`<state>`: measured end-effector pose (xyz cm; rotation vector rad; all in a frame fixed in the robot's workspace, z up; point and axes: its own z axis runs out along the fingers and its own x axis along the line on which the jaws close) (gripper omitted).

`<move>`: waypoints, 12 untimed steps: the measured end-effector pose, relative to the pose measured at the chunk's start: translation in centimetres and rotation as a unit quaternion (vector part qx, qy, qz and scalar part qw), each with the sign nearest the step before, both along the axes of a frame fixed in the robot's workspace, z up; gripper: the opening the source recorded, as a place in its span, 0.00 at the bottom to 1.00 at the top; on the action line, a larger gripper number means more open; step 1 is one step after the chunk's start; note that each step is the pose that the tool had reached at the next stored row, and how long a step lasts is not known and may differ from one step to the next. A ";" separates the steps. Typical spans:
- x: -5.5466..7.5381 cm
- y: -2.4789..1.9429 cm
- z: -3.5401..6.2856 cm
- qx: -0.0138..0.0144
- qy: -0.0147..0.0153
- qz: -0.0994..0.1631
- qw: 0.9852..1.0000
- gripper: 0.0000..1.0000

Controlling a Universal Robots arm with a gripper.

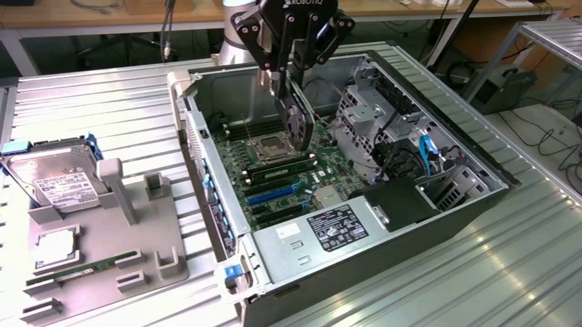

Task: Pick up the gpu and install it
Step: 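Pick up the gpu and move the gpu toward the slot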

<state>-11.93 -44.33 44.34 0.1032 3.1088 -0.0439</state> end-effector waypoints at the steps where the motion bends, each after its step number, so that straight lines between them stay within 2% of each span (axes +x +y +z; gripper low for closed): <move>1: 0.0 0.00 0.00 0.000 0.000 0.000 1.000 0.26; 12: 0.5 0.00 0.00 -0.001 0.000 0.000 1.000 0.26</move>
